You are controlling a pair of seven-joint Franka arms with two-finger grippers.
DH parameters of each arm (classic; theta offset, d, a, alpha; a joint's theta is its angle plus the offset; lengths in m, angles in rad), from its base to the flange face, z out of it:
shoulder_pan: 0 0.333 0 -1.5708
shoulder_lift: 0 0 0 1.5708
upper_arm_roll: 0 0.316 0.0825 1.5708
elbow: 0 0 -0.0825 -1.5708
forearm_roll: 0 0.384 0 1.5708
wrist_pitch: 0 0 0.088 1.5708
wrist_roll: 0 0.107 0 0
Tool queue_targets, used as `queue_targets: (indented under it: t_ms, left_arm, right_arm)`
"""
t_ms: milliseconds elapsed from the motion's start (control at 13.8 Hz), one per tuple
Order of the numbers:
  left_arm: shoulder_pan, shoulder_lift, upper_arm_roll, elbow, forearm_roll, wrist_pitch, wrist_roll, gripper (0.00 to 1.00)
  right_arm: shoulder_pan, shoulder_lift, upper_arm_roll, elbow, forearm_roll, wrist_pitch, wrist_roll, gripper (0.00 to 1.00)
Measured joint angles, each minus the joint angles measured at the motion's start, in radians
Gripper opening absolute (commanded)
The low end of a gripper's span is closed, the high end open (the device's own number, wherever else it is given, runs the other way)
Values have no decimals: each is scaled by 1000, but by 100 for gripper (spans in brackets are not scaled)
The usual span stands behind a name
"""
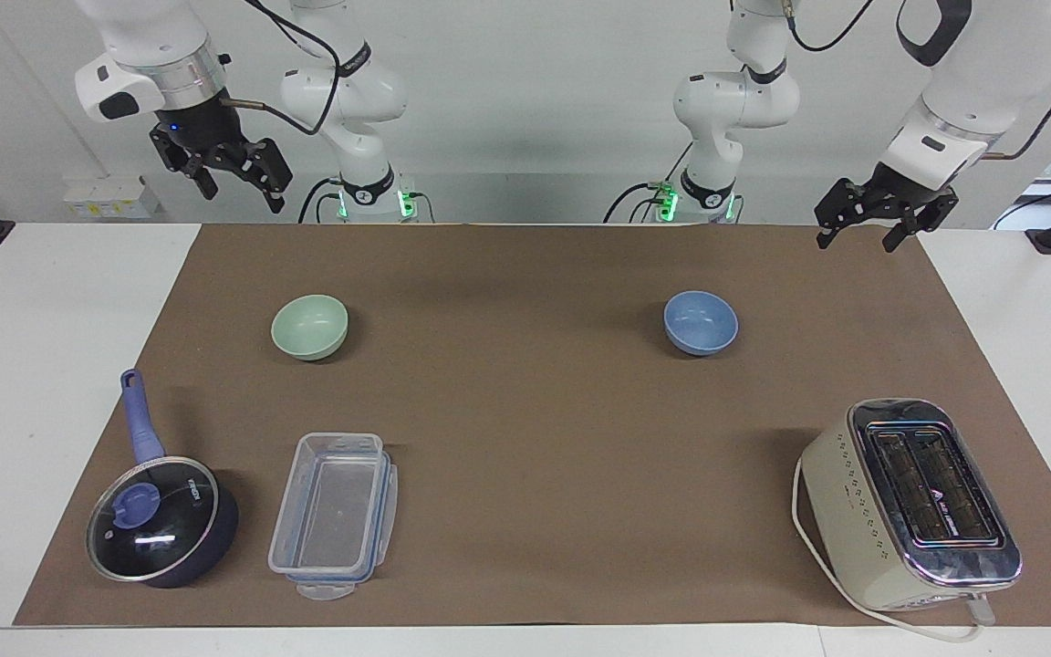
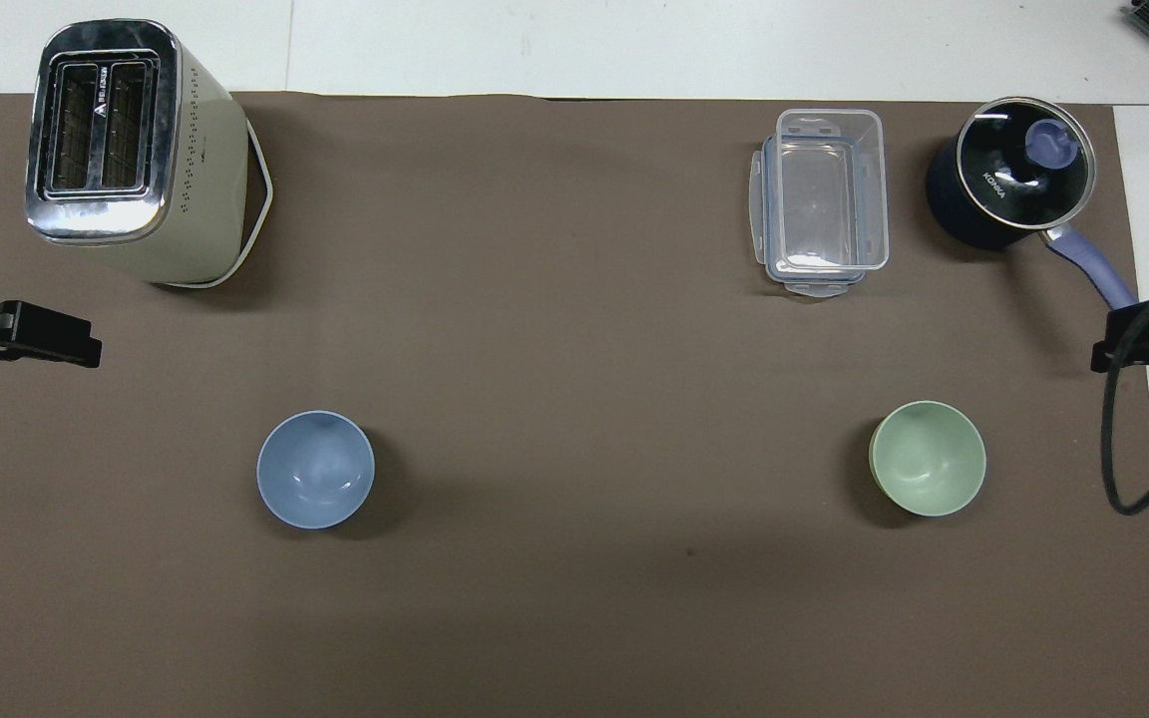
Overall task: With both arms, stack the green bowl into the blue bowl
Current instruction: 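Reach the left gripper toward the rim of the blue bowl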
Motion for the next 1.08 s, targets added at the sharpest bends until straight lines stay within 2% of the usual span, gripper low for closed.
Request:
queue_targets:
  t_ms: [289, 1084]
  left_arm:
    - [0, 0, 0, 0, 0, -2, 0, 100]
    - [18, -4, 4, -28, 1, -2, -3, 100]
  right_arm:
    - [-1, 0, 2, 0, 0, 36, 0, 100]
    - [-2, 0, -1, 0, 1, 38, 0, 100]
